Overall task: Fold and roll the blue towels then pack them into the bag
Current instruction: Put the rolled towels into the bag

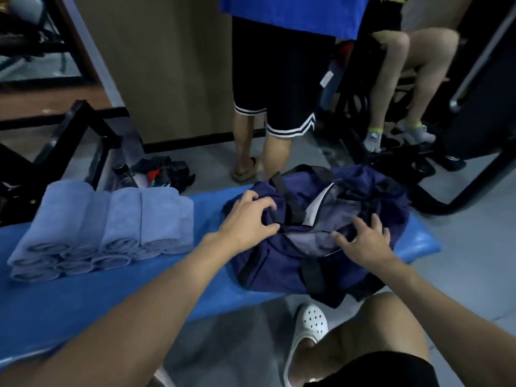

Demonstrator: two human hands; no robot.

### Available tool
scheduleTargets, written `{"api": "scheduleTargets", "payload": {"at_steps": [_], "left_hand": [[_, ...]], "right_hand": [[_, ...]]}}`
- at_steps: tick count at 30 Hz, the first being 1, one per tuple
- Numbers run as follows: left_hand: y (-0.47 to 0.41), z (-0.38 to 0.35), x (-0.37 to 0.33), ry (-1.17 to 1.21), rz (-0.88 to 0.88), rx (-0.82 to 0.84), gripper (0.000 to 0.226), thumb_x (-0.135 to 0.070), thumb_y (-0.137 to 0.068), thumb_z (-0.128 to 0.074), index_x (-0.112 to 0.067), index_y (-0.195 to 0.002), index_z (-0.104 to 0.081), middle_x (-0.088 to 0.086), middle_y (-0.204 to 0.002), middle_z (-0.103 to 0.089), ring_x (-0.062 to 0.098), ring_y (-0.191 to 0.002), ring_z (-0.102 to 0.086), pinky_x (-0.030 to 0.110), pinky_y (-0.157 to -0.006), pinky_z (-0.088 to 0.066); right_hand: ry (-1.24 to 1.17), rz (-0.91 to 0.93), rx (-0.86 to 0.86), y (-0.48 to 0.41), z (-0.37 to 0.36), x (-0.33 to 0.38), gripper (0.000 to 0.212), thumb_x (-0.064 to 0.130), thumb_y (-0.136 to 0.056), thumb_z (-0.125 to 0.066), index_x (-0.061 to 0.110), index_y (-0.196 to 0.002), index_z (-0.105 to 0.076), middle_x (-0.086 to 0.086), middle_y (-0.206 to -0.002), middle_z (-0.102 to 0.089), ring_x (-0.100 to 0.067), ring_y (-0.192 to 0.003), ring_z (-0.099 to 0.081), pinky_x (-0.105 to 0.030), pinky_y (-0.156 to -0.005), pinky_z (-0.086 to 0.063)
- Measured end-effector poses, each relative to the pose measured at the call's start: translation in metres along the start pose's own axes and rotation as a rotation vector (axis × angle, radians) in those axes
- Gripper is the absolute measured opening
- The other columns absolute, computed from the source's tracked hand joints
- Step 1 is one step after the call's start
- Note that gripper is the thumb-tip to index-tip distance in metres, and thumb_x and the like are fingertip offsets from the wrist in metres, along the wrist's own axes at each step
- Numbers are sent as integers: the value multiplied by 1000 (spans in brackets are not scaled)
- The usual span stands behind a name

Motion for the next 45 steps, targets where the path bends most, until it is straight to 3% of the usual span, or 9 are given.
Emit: {"api": "scheduleTargets", "payload": {"at_steps": [3, 10, 17, 22, 26, 31, 40, 43, 45], "left_hand": [[6, 4, 12, 9, 14, -52, 34, -28, -84, -75, -23, -114, -60, 0, -120, -44, 20, -105, -53, 21, -84, -34], [30, 33, 55, -39, 34, -159, 48, -26, -84, -76, -8, -125, -59, -5, -125, -45, 10, -107, -49, 17, -90, -35], [54, 61, 90, -158, 99, -214, 56, -38, -83, -73, -15, -131, -58, -1, -138, -47, 21, -125, -49, 43, -104, -43], [66, 66, 90, -147, 39, -219, 62, -64, -83, -52, -27, -133, -57, -4, -137, -49, 21, -125, -49, 45, -104, -42], [79, 76, 99, -70, 42, -264, 51, -56, -93, -39, -31, -136, -52, -9, -135, -52, 17, -123, -49, 45, -103, -42], [95, 101, 142, -143, 159, -441, 29, -27, -94, -52, -18, -119, -66, -3, -127, -61, 25, -119, -55, 41, -102, -38], [133, 186, 240, -144, 582, -707, 34, -24, -94, -55, -16, -127, -63, 13, -132, -54, 37, -120, -51, 52, -104, -38], [143, 194, 268, 87, 651, -621, 47, -28, -95, -54, -16, -139, -48, 18, -131, -54, 34, -107, -57, 43, -88, -48], [147, 194, 273, 202, 706, -563, 51, -30, -95, -58, -13, -140, -42, 8, -106, -62, 24, -86, -56, 34, -70, -44]], "right_hand": [[-72, 28, 31, 3, -18, 3, 79, 71, -83, -50, 31, -148, -30, -11, -162, 1, -37, -148, 1, -54, -116, -15], [-92, 68, 88, 21, -33, 51, 80, 70, -84, -50, 31, -149, -23, -4, -162, 4, -40, -145, 0, -59, -111, -25], [-38, 135, 96, 40, -50, 94, 78, 72, -83, -49, 34, -147, -25, -4, -161, 3, -38, -145, -1, -63, -107, -28], [164, 127, -63, 47, -42, 111, 68, 69, -88, -42, 29, -142, -35, -12, -160, -6, -34, -147, 3, -63, -112, -14], [49, 391, -199, 61, -27, 164, 46, 50, -94, -47, 22, -130, -50, -9, -145, -38, -31, -138, -26, -51, -108, -26], [-171, 781, -161, 96, -22, 264, 32, 32, -96, -51, 15, -122, -58, -8, -122, -55, -31, -115, -47, -44, -98, -39], [-308, 906, 289, 138, -83, 411, 32, 27, -98, -50, 9, -125, -52, -8, -120, -55, -25, -107, -54, -38, -90, -46], [-366, 829, 384, 143, -106, 437, 31, 26, -97, -50, 8, -122, -49, -9, -104, -59, -28, -96, -58, -39, -82, -50], [-436, 751, 448, 144, -119, 449, 32, 26, -97, -50, 7, -123, -47, -12, -100, -61, -28, -86, -59, -42, -77, -53]]}}
Point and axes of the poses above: each hand's wrist, its own y-axis away from the middle knuckle, its own z-axis out of the back of the hand, x = y × z, the point moved 2 cm from there along -y, towards the middle knuckle
